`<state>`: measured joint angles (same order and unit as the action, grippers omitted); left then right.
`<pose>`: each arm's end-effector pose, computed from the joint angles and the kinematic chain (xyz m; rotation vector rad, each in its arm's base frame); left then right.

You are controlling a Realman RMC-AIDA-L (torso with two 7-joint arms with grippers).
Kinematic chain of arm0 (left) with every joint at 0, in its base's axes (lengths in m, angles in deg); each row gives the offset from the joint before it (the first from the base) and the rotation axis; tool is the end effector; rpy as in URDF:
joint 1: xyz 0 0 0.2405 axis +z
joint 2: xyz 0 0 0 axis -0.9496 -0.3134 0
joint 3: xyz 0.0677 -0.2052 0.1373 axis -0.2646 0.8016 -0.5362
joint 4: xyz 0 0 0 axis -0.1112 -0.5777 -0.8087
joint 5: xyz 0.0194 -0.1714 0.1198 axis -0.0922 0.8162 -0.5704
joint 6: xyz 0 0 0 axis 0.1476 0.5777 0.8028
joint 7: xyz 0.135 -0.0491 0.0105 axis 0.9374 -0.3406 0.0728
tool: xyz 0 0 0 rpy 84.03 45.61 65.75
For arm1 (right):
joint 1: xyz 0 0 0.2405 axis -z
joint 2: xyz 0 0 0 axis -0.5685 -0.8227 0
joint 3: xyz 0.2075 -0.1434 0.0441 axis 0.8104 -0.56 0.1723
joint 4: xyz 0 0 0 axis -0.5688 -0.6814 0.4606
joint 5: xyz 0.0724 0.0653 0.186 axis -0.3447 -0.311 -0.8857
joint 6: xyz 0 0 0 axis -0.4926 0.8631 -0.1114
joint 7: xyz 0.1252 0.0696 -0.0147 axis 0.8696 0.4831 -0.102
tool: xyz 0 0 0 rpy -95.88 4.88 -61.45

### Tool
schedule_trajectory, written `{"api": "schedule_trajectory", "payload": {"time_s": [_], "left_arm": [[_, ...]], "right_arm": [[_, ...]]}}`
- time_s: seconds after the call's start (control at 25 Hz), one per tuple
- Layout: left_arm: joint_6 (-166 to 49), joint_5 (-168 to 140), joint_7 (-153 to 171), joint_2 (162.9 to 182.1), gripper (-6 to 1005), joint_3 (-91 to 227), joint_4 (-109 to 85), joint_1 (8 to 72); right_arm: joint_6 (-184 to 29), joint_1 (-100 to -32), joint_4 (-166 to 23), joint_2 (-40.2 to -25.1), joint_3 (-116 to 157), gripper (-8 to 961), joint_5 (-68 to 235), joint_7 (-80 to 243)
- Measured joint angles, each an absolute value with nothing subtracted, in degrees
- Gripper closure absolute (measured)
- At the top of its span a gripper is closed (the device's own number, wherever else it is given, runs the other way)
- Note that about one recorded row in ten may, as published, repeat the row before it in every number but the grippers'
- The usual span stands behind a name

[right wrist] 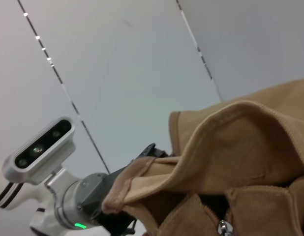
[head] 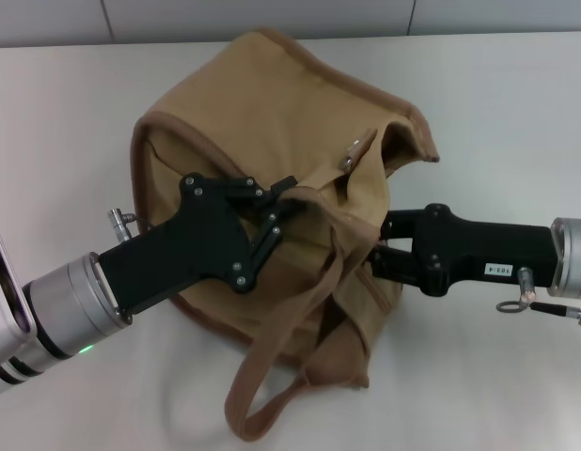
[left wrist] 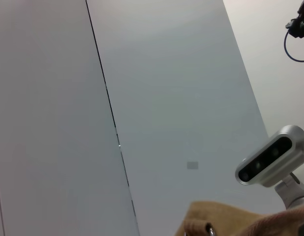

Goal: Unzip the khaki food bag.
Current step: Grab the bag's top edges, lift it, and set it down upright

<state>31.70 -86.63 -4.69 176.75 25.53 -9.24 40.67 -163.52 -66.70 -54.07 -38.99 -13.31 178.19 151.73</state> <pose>-0.2399 0.2652 -0.0630 -2.3631 0.1273 -1.1454 0.2476 0.2962 -0.0425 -2.8195 0.7434 1.0134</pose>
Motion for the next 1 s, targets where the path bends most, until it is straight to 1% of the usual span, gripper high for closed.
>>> {"api": "schedule_trajectory", "payload": {"time_s": [0.44,0.96,1.0], "left_arm": [[31.75,-86.68,-4.69,176.75,935,25.53,-9.24,40.64],[31.87,-86.6,-4.63,176.75,931,25.39,-8.71,40.71],[31.89,-86.6,-4.63,176.75,931,25.39,-8.71,40.78]], "right_arm": [[-166.28,-66.91,-54.15,-38.49,-17.11,581,178.23,152.86],[-166.79,-66.73,-54.14,-38.48,-16.7,602,177.89,153.49],[-166.73,-66.72,-54.14,-38.51,-16.69,634,177.86,153.5]]}}
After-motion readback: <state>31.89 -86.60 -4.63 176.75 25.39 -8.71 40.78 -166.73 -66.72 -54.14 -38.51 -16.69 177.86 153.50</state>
